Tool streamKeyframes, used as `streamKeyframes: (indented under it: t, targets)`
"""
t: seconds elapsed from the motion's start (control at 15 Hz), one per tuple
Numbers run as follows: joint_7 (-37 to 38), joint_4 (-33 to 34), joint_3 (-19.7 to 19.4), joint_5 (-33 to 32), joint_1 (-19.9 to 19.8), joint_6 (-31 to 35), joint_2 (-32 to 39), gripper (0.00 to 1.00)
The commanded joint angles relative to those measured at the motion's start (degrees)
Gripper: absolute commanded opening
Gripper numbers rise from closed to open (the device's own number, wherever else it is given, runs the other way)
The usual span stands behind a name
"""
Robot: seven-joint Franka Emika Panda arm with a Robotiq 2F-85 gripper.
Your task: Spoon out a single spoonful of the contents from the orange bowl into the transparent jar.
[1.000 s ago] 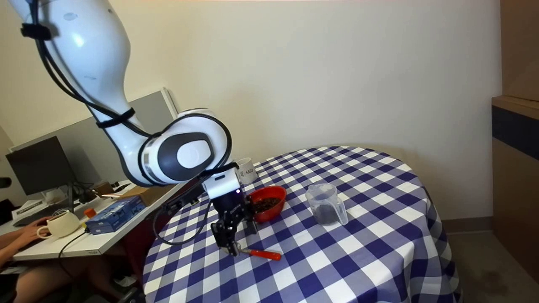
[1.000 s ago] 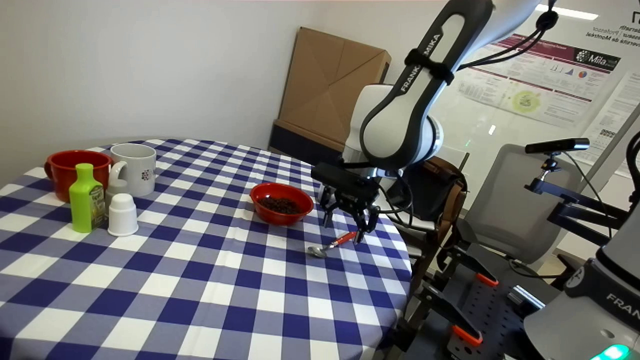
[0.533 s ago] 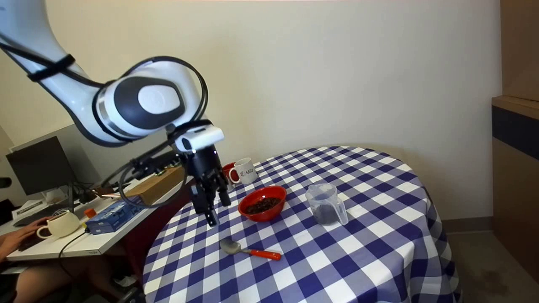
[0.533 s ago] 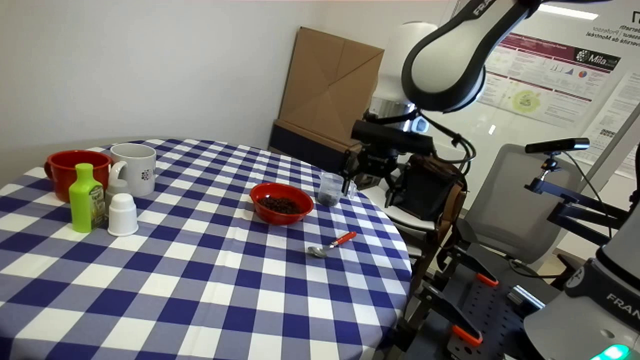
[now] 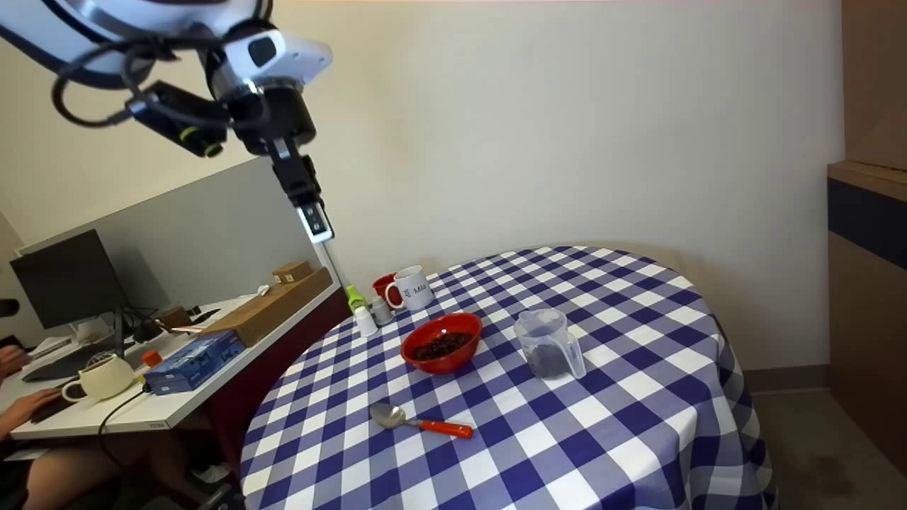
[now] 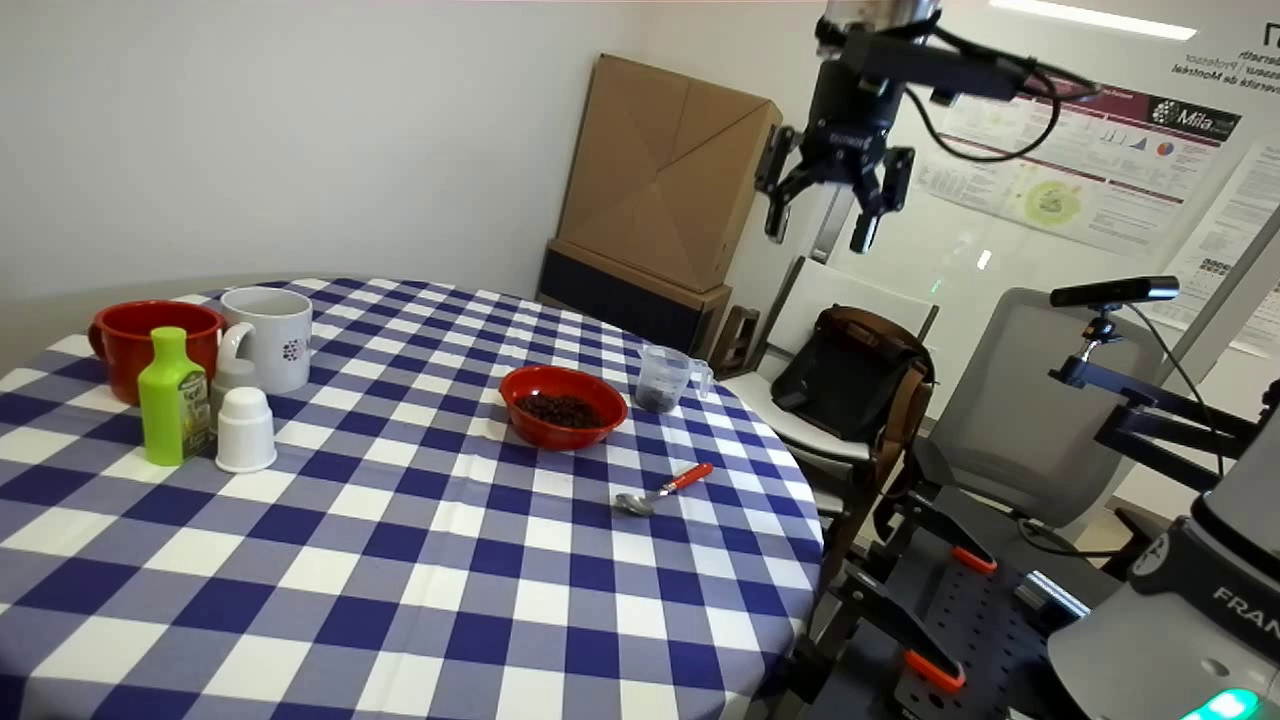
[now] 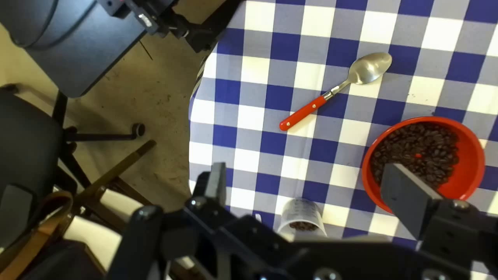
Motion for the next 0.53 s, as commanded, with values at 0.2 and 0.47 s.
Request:
streamKeyframes:
  t: [0.2,0.47]
  targets:
    - [-26.18,8.23,-0.71,9.77,-1.57,-10.54,-5.44,1.00]
    - [-30.01,8.03,0.45,12.88,-3.10,-11.24,-5.56,1.00]
